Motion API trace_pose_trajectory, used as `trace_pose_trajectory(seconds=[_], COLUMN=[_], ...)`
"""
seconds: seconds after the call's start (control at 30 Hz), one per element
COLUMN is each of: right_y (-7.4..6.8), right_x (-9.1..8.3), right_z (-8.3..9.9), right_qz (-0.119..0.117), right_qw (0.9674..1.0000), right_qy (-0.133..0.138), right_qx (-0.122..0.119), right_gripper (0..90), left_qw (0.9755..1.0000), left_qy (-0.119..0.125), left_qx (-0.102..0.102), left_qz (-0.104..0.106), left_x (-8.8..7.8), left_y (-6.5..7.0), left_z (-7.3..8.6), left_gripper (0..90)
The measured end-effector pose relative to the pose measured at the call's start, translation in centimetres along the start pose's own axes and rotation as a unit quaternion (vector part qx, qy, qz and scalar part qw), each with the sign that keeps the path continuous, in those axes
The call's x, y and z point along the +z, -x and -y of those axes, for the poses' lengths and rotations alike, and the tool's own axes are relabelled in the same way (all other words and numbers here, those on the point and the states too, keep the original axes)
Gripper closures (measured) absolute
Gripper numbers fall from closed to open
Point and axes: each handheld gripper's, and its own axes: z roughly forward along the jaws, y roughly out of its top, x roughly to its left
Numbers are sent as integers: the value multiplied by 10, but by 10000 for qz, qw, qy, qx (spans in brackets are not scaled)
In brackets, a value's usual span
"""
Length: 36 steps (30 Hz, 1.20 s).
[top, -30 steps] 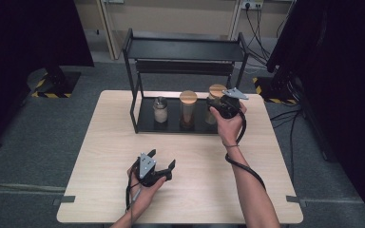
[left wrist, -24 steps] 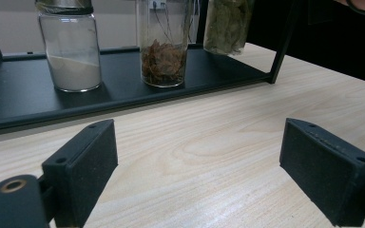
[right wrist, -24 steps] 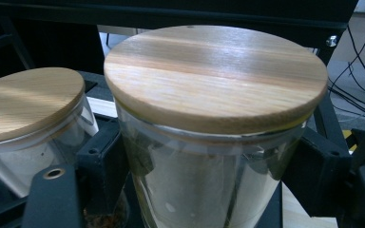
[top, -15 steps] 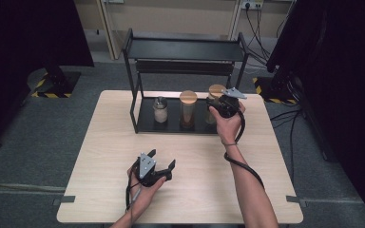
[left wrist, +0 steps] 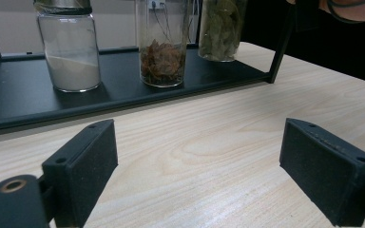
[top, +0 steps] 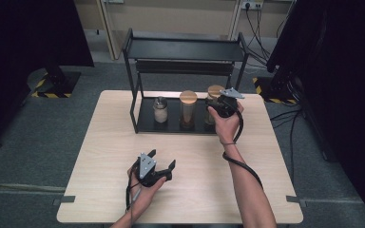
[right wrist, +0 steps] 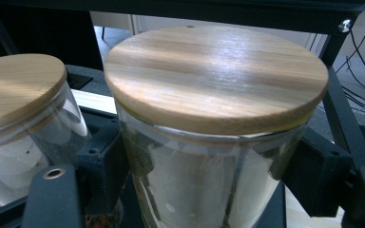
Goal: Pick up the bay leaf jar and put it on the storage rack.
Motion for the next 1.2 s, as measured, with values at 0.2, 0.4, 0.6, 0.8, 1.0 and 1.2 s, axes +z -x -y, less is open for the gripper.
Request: trace_pose_trajectory(seconds=[0.2,0.4,0.6,0.8,1.0,1.2], right_y=[0,1,0,-1,-1,-1], right_x=[3,6,10,12,13,10], right_z=[2,5,8,10,12,15], right_qz=[19,45,35,19,14,-35], right_qw=[10000,9999,9999,9998,9998,9997], right_qy=[-33,-94,-160,-190,-162,-187], right_qx=[-1,-7,-13,-56,-80,-125], right_gripper=[251,251,251,251,250,245], left_qw=[10000,10000,10000,10000,10000,10000], left_qy=[-2,-6,-4,-4,-2,6], left_qx=[1,-7,-13,-17,-13,15], left_qz=[4,8,13,14,16,8], left_x=[0,0,0,0,0,0], left_y=[0,0,0,0,0,1], left_z=[0,0,0,0,0,0], left_gripper=[118,118,118,118,118,118])
